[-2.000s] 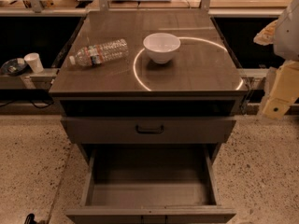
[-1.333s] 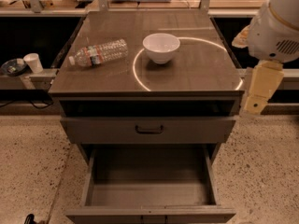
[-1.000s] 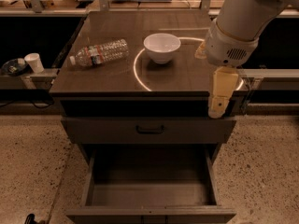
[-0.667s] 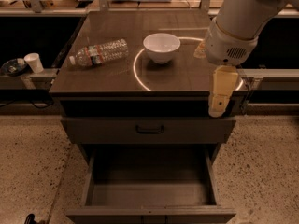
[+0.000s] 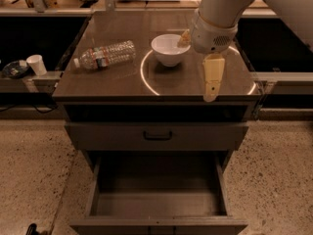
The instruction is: Place water bottle into middle drawer
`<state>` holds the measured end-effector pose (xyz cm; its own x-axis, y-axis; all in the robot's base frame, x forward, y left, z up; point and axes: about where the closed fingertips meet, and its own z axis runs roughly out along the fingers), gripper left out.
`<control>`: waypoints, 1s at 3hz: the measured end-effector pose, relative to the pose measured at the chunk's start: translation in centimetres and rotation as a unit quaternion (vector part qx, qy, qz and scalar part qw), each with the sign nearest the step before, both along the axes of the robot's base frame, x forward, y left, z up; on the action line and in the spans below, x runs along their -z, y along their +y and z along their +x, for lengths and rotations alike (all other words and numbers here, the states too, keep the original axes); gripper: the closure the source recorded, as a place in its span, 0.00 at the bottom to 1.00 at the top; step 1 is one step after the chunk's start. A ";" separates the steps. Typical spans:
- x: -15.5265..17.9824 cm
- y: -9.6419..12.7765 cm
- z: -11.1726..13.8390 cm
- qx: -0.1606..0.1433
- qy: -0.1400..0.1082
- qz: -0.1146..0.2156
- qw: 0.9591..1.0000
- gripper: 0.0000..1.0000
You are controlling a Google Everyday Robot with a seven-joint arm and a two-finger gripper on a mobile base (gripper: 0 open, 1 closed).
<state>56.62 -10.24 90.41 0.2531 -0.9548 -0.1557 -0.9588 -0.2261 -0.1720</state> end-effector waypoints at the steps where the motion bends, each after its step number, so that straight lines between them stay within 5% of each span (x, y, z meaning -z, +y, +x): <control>1: 0.6 4.0 4.2 -0.055 -0.028 -0.013 0.998 0.00; 2: 1.0 7.0 6.6 -0.081 -0.053 -0.025 0.995 0.00; 3: 1.1 7.6 6.9 -0.086 -0.056 -0.028 0.994 0.00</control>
Offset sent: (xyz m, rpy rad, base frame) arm 0.0931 0.1077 -0.0134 -0.0905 -0.1604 0.2279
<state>63.56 -2.61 89.31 0.4256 -0.9025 -0.0660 -0.8808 -0.3965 -0.2587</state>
